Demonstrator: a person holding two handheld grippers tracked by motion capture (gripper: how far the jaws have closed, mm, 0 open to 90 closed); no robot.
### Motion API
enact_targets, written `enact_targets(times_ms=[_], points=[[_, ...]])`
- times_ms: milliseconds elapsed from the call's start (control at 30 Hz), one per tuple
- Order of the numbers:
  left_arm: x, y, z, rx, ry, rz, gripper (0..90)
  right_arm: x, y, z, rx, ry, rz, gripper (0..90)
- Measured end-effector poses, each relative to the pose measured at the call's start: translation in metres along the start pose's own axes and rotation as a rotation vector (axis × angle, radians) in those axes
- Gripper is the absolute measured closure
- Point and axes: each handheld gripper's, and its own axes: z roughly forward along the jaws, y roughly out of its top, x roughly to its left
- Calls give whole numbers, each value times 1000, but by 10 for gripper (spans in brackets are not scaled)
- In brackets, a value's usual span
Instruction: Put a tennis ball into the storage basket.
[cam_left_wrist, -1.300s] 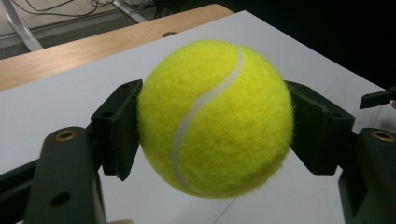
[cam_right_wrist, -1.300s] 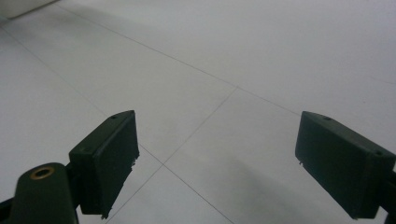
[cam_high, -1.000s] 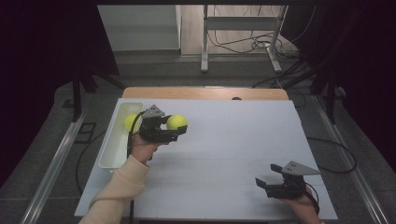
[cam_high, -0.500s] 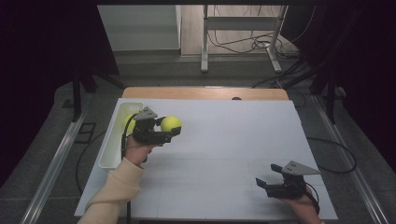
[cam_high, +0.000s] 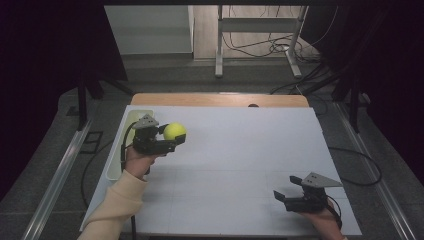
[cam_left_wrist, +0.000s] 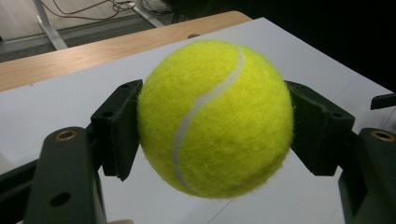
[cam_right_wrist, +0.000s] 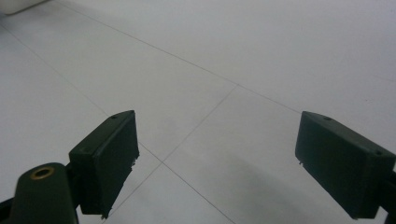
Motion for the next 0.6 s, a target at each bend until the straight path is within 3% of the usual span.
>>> enact_targets(times_ms=[600], points=[[13,-5,-26,-33,42,-20,272,0,0,0,6,-3,-3,135]])
